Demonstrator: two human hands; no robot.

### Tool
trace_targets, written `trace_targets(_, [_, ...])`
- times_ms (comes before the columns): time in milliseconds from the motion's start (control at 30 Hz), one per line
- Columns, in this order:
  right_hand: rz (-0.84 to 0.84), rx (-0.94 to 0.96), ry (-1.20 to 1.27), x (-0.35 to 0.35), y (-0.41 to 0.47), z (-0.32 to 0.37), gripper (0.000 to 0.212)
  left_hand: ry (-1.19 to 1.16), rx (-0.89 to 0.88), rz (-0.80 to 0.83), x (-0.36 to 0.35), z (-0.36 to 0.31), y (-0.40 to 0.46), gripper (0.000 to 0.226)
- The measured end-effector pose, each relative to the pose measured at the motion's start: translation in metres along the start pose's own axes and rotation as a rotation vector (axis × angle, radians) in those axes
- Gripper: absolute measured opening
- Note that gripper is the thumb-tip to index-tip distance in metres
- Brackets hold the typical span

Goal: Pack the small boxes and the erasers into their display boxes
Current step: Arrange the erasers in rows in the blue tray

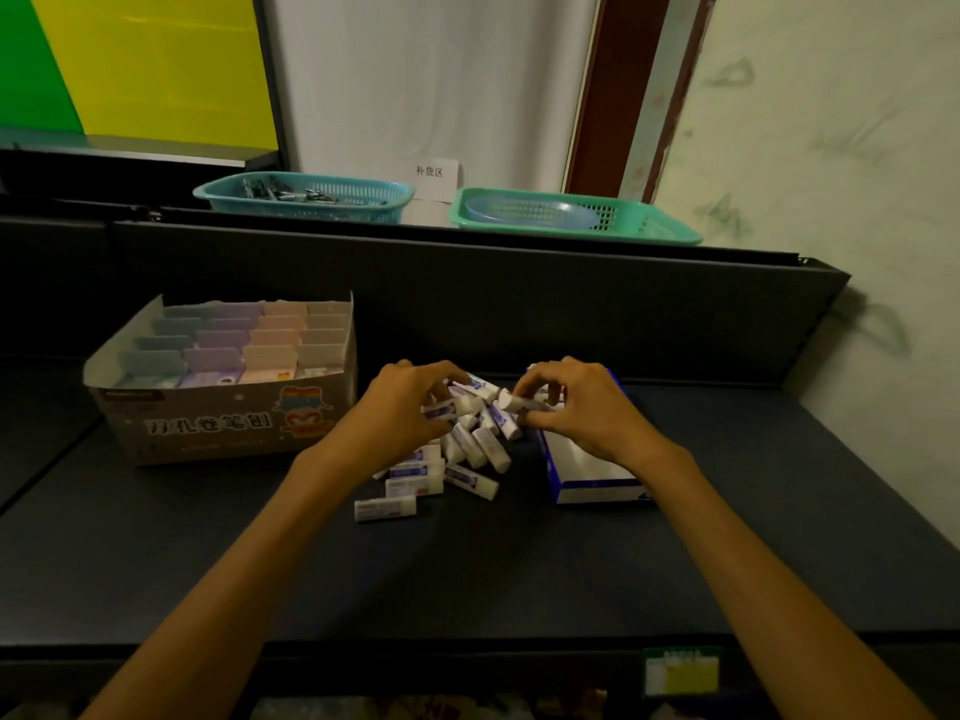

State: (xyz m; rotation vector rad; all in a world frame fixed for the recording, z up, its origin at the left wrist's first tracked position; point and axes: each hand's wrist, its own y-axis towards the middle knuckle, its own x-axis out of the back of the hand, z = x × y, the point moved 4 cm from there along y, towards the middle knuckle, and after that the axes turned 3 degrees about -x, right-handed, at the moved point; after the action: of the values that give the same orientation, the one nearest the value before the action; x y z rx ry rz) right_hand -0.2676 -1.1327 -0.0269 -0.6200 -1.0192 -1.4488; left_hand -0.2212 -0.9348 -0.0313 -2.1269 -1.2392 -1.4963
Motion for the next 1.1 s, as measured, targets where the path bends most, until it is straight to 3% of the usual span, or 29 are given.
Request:
trace_targets(267, [0.017, -0.049, 0.116, 0.032, -0.006, -0.042, 0.025, -0.028, -0.077, -0.053, -0.008, -0.042, 0.038, 0.036])
trace_targets(500, [0.033, -0.132, 0.287, 0.052, -0.003, -0.087, 0.027, -0.26, 0.002, -0.069, -0.023, -0.064, 0.066, 0.028])
trace_targets(700, [0.092, -0.16, 0.395, 0.056, 0.003, -0.117, 0.03, -0.235, 0.004, -0.003, -0.042, -0.072, 0.087, 0.027])
trace_targets(1100, [0.085, -0.016, 0.299, 0.062, 0.008, -0.127, 0.026, -0.101, -0.057, -0.002, -0.056, -0.079, 0.098, 0.027])
